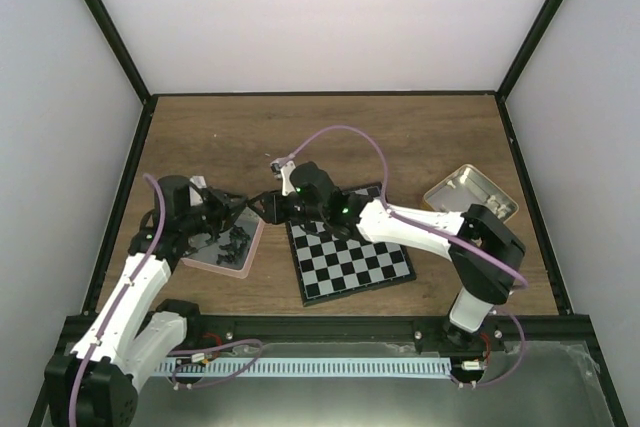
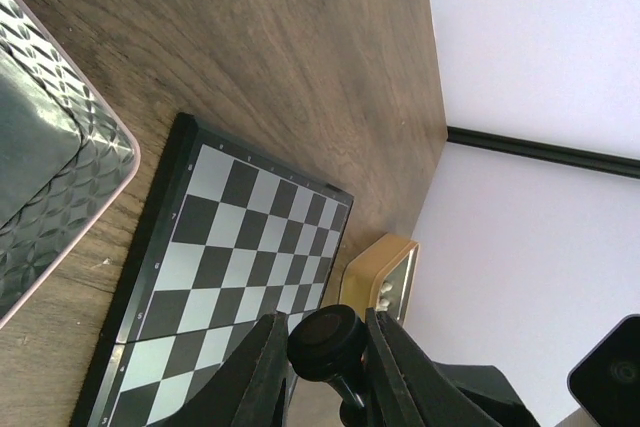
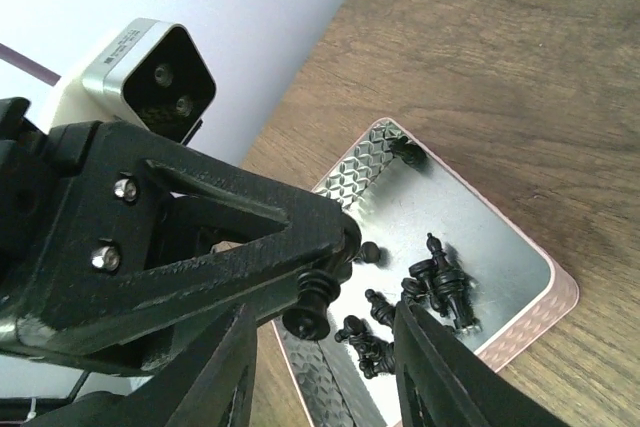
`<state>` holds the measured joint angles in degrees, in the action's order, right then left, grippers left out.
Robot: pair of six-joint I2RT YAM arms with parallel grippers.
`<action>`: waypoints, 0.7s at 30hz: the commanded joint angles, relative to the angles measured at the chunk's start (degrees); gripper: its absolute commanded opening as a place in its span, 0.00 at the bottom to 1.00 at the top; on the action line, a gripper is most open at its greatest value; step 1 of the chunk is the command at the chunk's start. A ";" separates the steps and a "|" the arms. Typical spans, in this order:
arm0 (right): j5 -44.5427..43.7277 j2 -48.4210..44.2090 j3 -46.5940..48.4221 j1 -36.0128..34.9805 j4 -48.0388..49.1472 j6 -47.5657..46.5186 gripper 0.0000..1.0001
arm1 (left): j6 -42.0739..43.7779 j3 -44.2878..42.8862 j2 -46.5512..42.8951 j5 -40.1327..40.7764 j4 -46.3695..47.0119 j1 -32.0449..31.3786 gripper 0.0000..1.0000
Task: Set up the chess pieces on the board
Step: Place the chess piece on the chessboard.
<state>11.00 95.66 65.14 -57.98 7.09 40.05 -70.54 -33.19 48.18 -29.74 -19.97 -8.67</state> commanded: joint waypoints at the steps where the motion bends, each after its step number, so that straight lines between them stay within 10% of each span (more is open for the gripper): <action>1: -0.17 1.78 4.10 -0.47 0.25 -0.52 0.38 | -1.07 0.71 -0.64 -1.20 0.73 -0.12 0.22; 15: 1.92 3.14 4.29 -0.47 3.37 0.11 0.13 | -2.75 1.46 -1.14 -2.78 2.47 -0.12 0.23; 21: -0.26 1.74 4.30 -0.39 1.36 -1.47 0.07 | 0.61 1.28 -2.26 -0.69 2.18 -0.10 0.45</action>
<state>12.29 98.67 66.98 -57.95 8.62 40.07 -71.88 -32.12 47.11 -30.89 -18.83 -8.67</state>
